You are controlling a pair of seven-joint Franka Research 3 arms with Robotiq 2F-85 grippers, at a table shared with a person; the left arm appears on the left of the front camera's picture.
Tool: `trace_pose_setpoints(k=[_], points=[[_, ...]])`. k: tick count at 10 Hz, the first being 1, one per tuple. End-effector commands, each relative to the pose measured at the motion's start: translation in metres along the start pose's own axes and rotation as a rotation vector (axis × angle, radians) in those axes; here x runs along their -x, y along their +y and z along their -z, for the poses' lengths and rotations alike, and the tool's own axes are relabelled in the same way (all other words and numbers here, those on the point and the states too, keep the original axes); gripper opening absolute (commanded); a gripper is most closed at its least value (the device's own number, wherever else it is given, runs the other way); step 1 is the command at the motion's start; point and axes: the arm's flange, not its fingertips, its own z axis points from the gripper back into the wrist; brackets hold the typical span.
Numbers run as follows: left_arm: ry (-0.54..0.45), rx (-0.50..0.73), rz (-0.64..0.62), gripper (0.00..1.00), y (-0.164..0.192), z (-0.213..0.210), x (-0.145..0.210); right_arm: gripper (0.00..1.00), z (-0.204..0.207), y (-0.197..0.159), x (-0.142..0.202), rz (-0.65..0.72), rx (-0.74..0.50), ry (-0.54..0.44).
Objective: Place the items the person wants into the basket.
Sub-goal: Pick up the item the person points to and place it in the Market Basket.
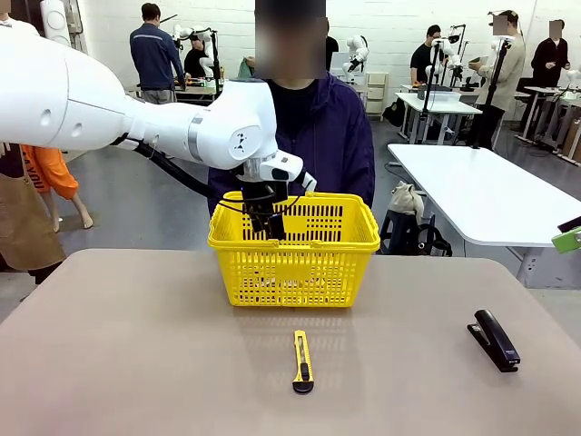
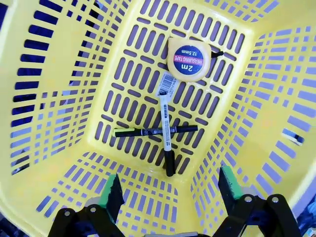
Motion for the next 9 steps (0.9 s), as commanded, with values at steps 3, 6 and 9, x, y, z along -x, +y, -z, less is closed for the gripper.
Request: trace_pose_setpoints(k=[3,6,9], points=[[-0.036,-0.04,-0.093,1.0,-0.048,-0.103,0.032,1.0,0.0,-0.002,0.0,0.004,-0.007,0.002],[-0.079,-0.119,-0.107,1.0,-0.1,-0.14,0.074,1.0,0.0,-0.002,0.0,0.004,-0.007,0.002],[-0.088,-0.128,-0.117,1.0,-0.109,-0.147,0.109,1.0,0.0,-0.002,0.0,0.004,-0.007,0.002]])
